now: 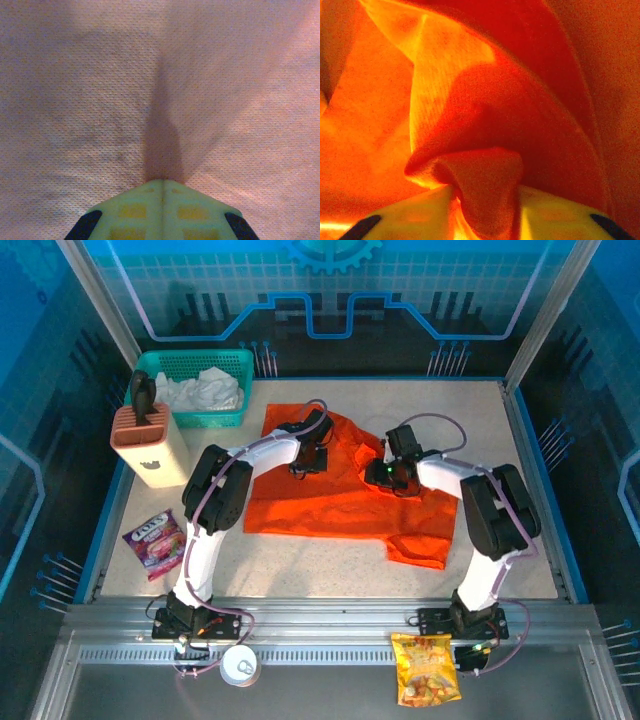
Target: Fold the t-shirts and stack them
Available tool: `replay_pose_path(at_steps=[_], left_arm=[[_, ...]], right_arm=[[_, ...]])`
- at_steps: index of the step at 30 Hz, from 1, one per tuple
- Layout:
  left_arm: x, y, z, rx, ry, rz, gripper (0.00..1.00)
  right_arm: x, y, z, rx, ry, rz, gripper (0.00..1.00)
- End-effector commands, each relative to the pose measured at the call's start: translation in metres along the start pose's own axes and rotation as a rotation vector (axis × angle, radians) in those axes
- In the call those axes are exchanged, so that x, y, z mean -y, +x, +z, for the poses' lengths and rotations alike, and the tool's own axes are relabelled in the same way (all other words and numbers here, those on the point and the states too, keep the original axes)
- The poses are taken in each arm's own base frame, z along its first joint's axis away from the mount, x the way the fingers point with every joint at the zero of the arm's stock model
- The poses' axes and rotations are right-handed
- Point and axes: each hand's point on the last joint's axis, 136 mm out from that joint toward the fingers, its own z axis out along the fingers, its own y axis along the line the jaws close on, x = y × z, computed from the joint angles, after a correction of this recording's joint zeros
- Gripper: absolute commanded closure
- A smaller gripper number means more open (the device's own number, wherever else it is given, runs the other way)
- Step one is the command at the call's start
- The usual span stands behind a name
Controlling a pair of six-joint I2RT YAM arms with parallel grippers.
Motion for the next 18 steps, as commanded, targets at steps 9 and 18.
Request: replay_pose_path(at_steps=[9,18], left_arm=[[-0.013,0.028,0.008,-0.093,-0.026,0.000,1.00],[-0.015,0.030,0.006,-0.095,-0.028,0.003,1.00]], right_arm=[[0.004,-0.075,-0.089,0.299,0.107,0.043,0.43],[0.002,-0.076,-0.040,0.144,0.024,0.109,0.42]])
